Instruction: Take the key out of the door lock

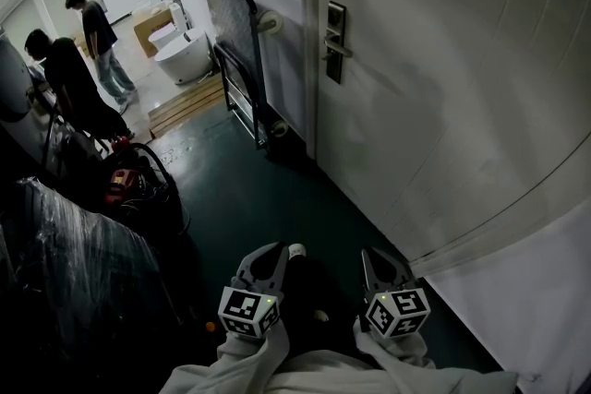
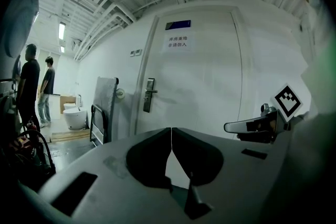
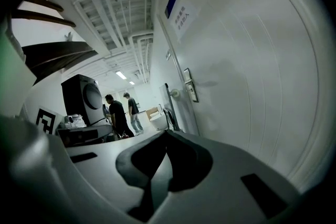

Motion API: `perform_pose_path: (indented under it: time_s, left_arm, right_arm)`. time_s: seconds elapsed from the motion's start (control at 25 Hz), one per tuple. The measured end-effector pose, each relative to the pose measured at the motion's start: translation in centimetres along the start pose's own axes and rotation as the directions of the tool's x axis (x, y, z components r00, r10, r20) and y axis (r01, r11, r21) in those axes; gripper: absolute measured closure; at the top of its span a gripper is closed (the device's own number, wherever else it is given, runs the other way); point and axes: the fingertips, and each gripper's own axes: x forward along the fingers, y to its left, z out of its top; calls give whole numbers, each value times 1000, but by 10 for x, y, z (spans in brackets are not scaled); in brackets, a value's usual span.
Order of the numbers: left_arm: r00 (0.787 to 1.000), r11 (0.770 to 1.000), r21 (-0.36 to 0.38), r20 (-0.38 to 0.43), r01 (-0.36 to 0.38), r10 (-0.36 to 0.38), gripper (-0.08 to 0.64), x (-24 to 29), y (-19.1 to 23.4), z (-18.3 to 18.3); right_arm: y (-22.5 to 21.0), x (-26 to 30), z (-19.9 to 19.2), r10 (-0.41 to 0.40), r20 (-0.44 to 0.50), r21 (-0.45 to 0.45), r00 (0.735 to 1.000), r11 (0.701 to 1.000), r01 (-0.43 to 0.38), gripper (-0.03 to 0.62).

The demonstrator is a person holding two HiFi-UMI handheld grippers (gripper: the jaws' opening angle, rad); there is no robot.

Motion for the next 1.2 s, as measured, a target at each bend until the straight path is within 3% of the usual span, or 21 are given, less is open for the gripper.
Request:
perform_pose_path:
  time_s: [0.44,1.2]
  left_arm:
    - [999,999,-14,-4,33,-33,545,56,27,15]
    - [998,997,-33,1,63,-63,546,165,128,67]
  right_arm:
    - [-21,53,19,-23,-18,1,1000,1000,23,540]
    - [-40,182,88,-67,-22,-15,998,998,67,540]
